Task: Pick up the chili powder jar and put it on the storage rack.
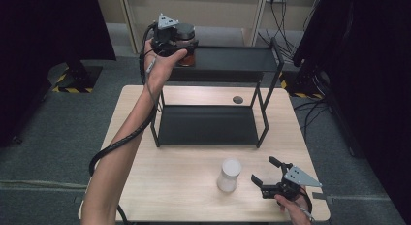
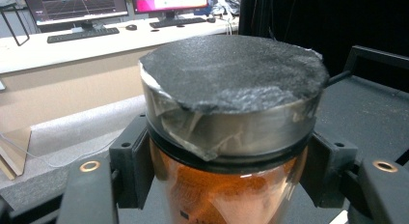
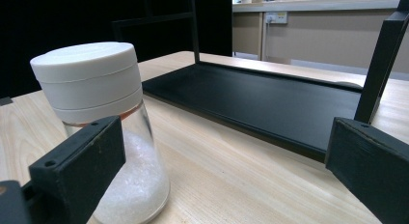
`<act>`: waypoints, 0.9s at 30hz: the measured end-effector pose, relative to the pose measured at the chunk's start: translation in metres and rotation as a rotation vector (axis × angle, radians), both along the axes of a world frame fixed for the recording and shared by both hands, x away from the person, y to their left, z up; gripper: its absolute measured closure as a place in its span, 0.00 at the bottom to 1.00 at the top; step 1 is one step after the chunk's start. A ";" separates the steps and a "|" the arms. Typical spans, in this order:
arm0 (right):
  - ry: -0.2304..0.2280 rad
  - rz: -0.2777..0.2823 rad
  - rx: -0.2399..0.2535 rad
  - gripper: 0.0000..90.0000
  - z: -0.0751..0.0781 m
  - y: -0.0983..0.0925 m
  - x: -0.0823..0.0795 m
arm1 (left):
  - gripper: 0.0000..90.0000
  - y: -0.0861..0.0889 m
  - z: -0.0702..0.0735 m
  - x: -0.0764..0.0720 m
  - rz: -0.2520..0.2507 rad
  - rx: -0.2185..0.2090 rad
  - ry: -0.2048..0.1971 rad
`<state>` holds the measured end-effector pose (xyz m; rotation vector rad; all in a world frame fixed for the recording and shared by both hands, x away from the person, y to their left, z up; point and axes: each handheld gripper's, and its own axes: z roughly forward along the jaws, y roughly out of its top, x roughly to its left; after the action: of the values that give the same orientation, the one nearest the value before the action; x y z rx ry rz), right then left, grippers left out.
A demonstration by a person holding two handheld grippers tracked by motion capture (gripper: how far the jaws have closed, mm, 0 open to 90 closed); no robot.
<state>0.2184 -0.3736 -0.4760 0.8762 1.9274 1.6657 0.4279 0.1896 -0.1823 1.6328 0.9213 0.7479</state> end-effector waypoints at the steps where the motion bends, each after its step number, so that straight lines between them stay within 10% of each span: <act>1: 0.000 0.000 0.000 0.01 0.000 0.000 0.000 | 0.35 0.000 0.000 0.000 -0.001 0.001 -0.002; 12: -0.003 -0.002 0.000 0.01 0.000 0.000 0.000 | 0.07 -0.004 -0.006 -0.007 0.034 0.010 -0.028; 27: -0.003 -0.003 -0.003 0.01 0.001 0.000 -0.001 | 0.00 0.004 -0.010 -0.030 0.016 0.005 -0.059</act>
<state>0.2179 -0.3735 -0.4752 0.8745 1.9252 1.6615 0.3980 0.1934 -0.1923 1.6011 0.8919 0.8065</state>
